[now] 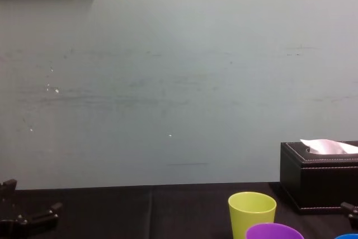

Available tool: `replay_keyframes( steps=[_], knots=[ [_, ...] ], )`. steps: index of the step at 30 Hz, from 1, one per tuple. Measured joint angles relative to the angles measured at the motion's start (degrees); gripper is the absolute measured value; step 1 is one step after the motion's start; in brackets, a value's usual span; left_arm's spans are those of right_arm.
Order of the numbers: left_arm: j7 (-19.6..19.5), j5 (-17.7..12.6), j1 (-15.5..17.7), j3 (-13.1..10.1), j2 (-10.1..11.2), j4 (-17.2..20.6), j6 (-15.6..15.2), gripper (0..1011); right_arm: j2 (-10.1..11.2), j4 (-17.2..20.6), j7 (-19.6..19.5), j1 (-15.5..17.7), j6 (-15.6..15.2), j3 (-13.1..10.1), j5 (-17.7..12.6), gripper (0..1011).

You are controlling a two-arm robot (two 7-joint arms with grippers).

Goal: Stack the three plastic cups sequentially using one hand.

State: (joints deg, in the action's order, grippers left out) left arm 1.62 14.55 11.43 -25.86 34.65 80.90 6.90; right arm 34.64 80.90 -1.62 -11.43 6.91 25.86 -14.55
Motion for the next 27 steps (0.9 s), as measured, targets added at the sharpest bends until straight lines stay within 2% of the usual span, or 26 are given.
replay_keyframes(
  steps=[8,14,18,19,22,25,27],
  knots=[
    [0.0,0.0,0.0,0.0,0.0,0.0,0.0,1012,0.0,0.0,0.0,0.0,0.0,0.0,0.0,1002],
    [0.0,0.0,0.0,0.0,0.0,0.0,0.0,1011,-0.45,0.94,0.07,1.08,0.81,-1.71,-0.33,1003],
    [0.0,0.0,0.0,0.0,0.0,0.0,0.0,1011,0.81,4.46,-0.22,4.64,1.04,-4.05,-1.22,1003],
    [0.0,0.0,0.0,0.0,0.0,0.0,0.0,1011,0.81,4.46,-0.22,4.64,1.04,-4.05,-1.22,1003],
    [0.0,0.0,0.0,0.0,0.0,0.0,0.0,1012,2.26,6.94,-0.24,7.72,1.01,-5.54,-1.91,1003],
    [0.0,0.0,0.0,0.0,0.0,0.0,0.0,1011,4.85,10.59,0.37,12.38,-0.32,-7.4,-3.09,1003],
    [0.0,0.0,0.0,0.0,0.0,0.0,0.0,1011,5.86,11.95,0.67,14.35,-1.03,-8.09,-3.69,1003]
  ],
)
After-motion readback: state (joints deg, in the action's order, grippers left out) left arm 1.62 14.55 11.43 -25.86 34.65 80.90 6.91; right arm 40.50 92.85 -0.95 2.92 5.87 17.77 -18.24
